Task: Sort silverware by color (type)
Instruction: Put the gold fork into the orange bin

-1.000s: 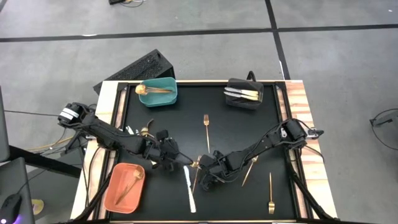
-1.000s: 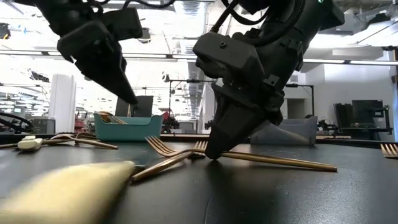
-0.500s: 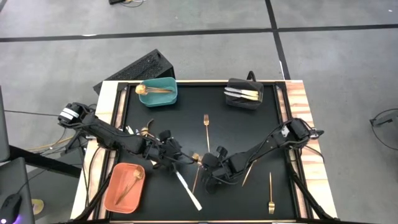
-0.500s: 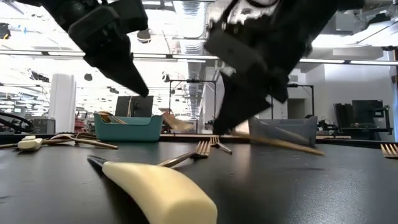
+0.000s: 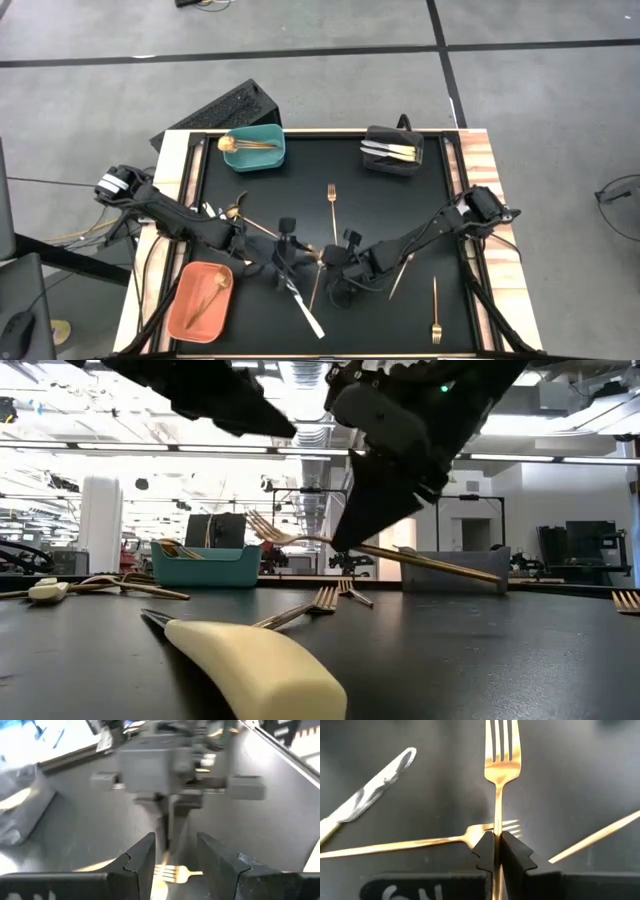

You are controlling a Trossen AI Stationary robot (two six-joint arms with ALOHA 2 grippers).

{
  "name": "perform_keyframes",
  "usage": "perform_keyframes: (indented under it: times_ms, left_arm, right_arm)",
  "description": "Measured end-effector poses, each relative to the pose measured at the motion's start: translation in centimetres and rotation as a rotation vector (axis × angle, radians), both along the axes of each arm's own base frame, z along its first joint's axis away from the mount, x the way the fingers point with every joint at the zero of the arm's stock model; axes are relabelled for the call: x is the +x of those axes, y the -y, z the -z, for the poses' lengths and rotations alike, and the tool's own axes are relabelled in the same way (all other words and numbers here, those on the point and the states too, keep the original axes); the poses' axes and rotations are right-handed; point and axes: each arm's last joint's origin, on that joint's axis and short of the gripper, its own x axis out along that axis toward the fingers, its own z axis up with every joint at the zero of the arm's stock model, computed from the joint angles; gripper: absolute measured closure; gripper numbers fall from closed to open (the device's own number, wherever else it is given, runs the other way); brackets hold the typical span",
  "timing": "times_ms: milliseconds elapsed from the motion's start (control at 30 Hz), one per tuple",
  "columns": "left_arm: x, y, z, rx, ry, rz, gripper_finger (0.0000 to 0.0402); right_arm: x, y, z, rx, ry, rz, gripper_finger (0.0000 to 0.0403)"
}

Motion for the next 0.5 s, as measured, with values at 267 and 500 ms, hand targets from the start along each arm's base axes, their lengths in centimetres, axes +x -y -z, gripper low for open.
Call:
perform_keyframes:
  times_ms: [267, 500]
  left_arm:
    - [0.6, 0.6, 2.5, 0.169, -0.082, 0.075, 0.0269]
    - [1.3, 0.6, 4.3, 0.206, -0.126, 0.077, 0.0269]
  right_arm:
    - [0.5, 0.1, -0.8, 0.029, 0.039, -0.013, 0.0362]
    - [1.2, -0.3, -2.2, 0.019, 0.062, -0.07, 0.0362]
